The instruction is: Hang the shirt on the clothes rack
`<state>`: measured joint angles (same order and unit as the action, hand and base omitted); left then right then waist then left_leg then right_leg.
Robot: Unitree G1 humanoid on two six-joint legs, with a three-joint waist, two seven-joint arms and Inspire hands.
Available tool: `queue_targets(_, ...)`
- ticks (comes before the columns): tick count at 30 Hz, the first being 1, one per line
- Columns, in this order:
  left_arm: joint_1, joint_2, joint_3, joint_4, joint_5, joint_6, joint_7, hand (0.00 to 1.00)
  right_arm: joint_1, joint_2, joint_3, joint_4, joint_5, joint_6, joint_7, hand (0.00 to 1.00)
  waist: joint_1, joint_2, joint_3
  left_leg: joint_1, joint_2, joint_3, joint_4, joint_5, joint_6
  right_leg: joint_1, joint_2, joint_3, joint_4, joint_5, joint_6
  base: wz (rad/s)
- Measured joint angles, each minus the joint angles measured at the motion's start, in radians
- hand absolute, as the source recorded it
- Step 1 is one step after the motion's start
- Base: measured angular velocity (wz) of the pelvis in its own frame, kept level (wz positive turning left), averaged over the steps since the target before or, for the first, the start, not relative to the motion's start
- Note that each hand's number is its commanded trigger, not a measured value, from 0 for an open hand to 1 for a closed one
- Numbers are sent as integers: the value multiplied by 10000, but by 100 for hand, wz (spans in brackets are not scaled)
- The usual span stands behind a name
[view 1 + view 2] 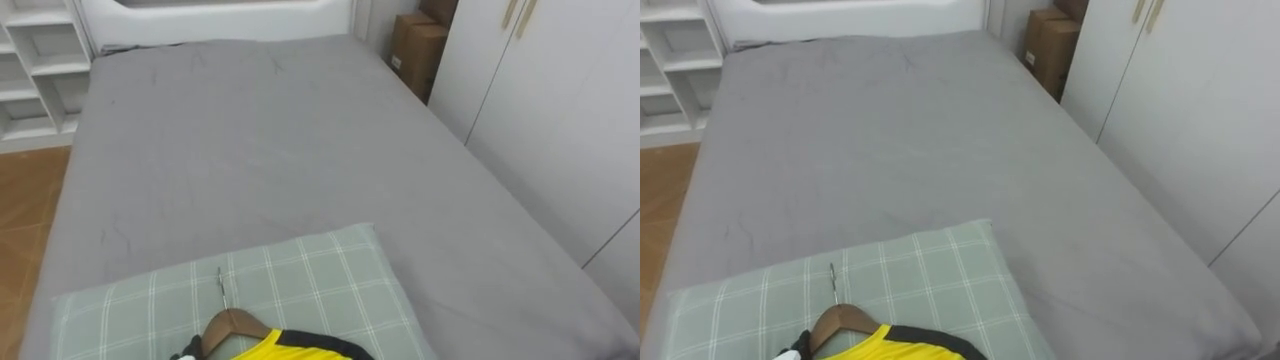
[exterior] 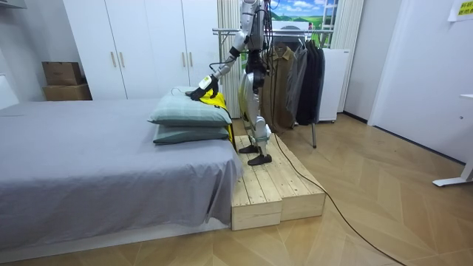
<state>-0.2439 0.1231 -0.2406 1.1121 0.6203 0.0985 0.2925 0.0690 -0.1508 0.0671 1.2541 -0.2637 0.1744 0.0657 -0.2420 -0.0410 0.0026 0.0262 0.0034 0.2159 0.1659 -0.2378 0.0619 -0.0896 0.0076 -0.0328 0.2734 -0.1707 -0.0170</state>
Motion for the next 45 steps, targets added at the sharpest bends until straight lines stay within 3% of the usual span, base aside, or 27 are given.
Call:
queue_targets(13, -32, -1, 440, 311, 2, -220, 128, 0, 10, 4, 1, 0, 801, -42, -439, 0, 311, 16, -42, 36, 24, 168, 27, 5, -6, -9, 6, -22, -11, 11, -15, -2)
queue_targets(27, -32, -5, 804, 461, 9, -414, 291, 0, 68, 15, 3, 9, 1033, -103, -631, 0, 326, -69, -30, 39, 29, 170, 6, 5, -7, -3, 7, -56, -9, 12, -16, 0)
queue_targets(45, -35, -6, 823, 485, -3, -407, 285, 0, 98, 14, 0, 72, 1051, -106, -628, 0, 321, -68, -39, 52, 29, 201, 4, 5, -7, -6, 5, -58, -19, 19, -25, 0)
